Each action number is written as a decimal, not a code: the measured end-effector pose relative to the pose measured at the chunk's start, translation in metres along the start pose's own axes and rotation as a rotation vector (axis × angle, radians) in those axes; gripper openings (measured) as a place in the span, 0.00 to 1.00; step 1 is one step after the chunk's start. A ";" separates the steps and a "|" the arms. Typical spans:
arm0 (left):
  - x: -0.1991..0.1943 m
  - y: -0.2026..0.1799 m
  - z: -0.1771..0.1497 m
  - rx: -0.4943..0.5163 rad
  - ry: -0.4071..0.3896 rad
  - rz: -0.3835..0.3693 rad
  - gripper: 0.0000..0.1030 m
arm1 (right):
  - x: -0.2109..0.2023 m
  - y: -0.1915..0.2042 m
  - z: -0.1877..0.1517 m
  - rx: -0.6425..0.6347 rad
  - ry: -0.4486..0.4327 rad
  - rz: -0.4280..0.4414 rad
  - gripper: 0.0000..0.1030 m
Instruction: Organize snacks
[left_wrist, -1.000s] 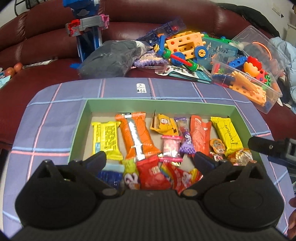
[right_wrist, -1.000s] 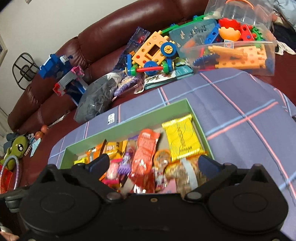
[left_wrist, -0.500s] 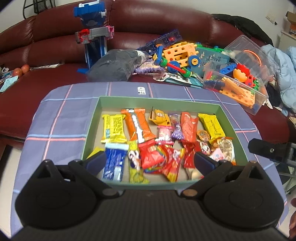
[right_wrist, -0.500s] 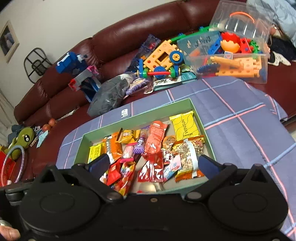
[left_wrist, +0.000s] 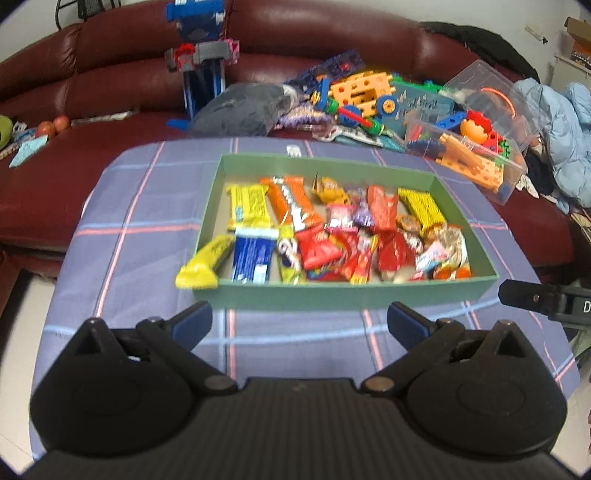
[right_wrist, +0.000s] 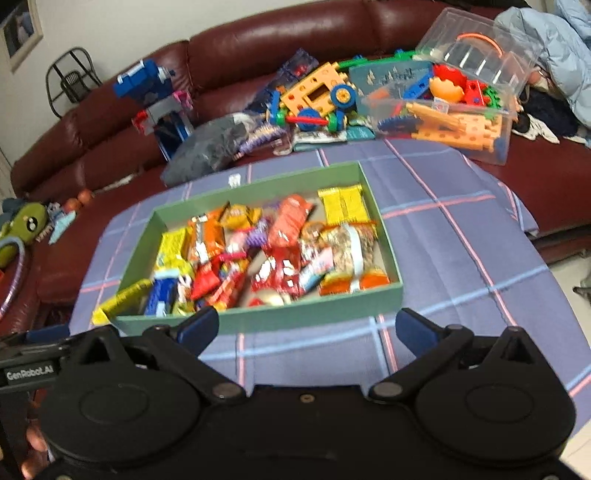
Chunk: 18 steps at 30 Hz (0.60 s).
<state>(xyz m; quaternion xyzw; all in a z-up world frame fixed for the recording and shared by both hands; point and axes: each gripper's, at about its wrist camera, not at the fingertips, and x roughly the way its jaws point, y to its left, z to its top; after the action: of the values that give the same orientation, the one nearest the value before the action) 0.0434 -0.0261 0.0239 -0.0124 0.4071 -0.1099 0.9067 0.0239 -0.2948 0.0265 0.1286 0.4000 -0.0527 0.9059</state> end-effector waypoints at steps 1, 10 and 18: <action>0.001 0.001 -0.003 -0.001 0.004 0.005 1.00 | 0.001 0.000 -0.003 -0.002 0.010 -0.003 1.00; 0.021 0.019 -0.028 -0.056 0.066 0.038 1.00 | 0.018 0.006 -0.033 -0.031 0.138 -0.006 1.00; 0.034 0.031 -0.036 -0.086 0.106 0.066 1.00 | 0.031 0.002 -0.045 -0.018 0.198 -0.034 1.00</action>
<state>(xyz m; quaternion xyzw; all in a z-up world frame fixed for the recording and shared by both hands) 0.0441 -0.0002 -0.0285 -0.0320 0.4592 -0.0632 0.8855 0.0134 -0.2800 -0.0250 0.1181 0.4900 -0.0515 0.8622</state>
